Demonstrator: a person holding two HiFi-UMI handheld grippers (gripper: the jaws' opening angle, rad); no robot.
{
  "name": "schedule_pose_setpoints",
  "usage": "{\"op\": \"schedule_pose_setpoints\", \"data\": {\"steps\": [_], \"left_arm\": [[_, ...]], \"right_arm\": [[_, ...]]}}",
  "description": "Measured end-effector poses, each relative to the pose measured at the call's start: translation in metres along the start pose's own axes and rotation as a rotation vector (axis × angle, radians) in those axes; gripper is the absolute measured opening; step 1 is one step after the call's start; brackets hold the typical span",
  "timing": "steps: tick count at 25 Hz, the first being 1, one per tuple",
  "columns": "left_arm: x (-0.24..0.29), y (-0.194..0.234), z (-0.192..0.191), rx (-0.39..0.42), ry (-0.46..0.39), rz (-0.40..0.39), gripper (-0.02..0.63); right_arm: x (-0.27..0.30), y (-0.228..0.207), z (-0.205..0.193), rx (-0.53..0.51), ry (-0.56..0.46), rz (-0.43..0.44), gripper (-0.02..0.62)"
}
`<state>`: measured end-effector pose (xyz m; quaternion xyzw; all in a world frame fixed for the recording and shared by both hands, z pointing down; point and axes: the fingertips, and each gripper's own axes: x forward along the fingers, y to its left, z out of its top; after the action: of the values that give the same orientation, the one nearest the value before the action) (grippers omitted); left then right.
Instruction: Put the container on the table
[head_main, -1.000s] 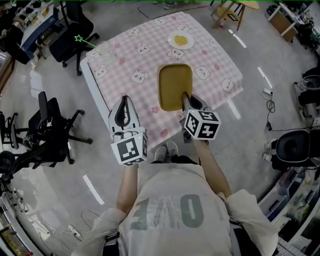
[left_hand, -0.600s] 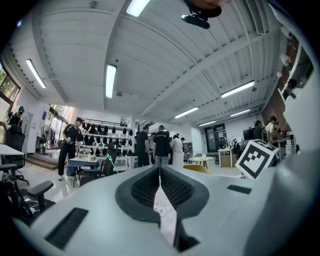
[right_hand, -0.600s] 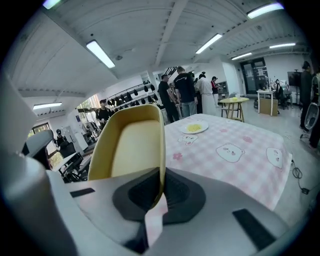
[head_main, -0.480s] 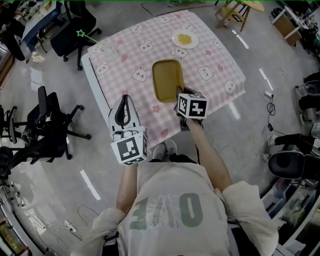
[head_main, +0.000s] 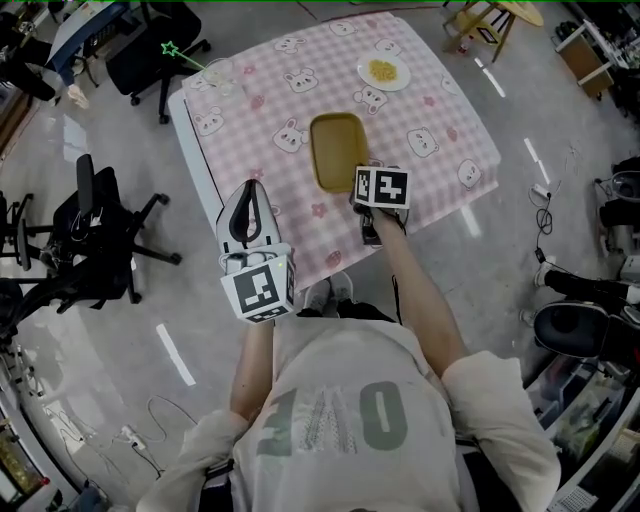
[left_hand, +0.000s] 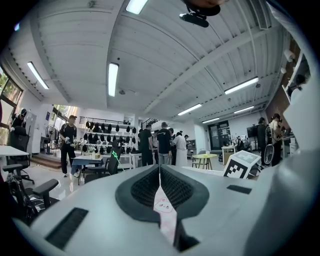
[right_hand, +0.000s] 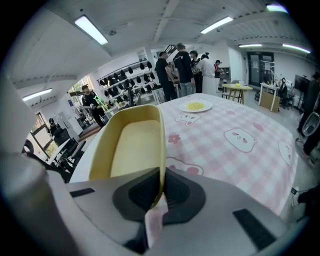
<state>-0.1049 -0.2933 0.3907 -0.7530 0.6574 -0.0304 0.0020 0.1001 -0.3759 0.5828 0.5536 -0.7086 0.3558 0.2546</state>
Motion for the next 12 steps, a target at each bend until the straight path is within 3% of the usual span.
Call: {"op": "schedule_pose_setpoints", "data": {"steps": [12], "left_arm": [[0.0001, 0.001, -0.0055, -0.012, 0.007, 0.011, 0.031]], "right_arm": [[0.0125, 0.0015, -0.007, 0.048, 0.09, 0.018, 0.034]]}}
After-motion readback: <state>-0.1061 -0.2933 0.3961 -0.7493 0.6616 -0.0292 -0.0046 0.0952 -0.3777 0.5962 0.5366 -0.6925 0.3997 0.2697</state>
